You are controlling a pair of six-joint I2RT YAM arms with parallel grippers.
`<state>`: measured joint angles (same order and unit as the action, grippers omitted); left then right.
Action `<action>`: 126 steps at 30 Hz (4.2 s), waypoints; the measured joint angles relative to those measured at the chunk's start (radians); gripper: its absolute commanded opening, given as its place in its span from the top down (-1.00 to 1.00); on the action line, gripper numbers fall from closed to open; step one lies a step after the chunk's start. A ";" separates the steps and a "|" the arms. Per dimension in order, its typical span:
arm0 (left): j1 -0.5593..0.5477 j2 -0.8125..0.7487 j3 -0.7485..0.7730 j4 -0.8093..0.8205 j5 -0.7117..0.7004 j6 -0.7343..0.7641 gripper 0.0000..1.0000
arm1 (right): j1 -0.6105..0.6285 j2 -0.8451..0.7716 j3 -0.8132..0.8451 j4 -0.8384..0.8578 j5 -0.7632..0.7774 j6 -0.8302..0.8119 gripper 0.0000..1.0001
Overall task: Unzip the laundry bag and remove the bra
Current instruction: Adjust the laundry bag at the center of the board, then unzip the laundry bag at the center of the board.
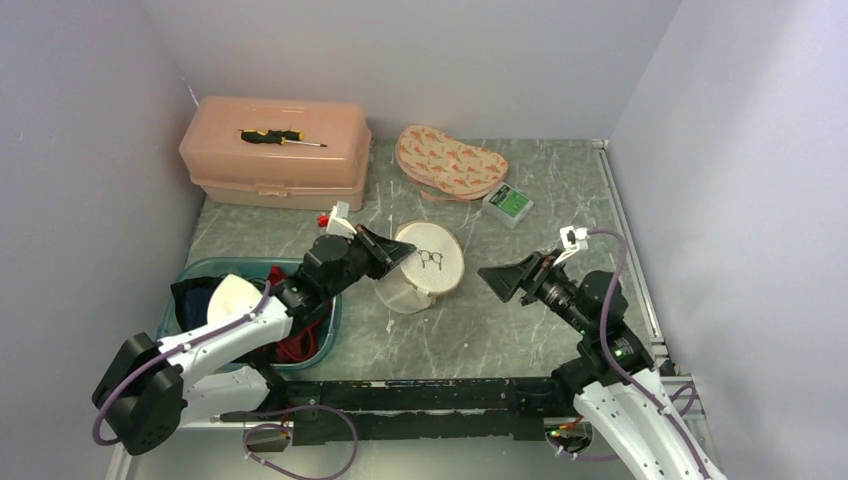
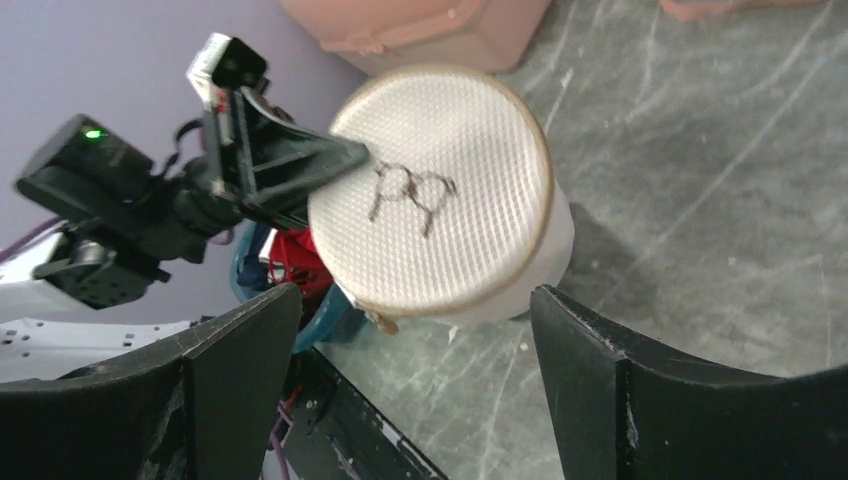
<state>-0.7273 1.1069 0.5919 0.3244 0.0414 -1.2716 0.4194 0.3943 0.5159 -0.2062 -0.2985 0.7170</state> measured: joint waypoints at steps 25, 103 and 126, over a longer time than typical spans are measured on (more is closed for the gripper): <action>-0.050 0.049 0.130 -0.472 -0.276 -0.317 0.95 | 0.385 0.312 -0.172 0.288 0.118 -0.095 -0.31; -0.010 0.171 0.256 -0.520 -0.113 -0.031 0.95 | 0.404 0.473 -0.114 0.240 0.393 -0.171 1.00; 0.224 0.553 0.474 -0.216 0.669 0.328 -0.89 | 0.466 0.315 -0.159 0.177 0.344 -0.198 1.00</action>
<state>-0.5030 1.6600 1.0657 0.1085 0.7105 -0.9440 0.8852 0.7094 0.3565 -0.0288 0.0452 0.5190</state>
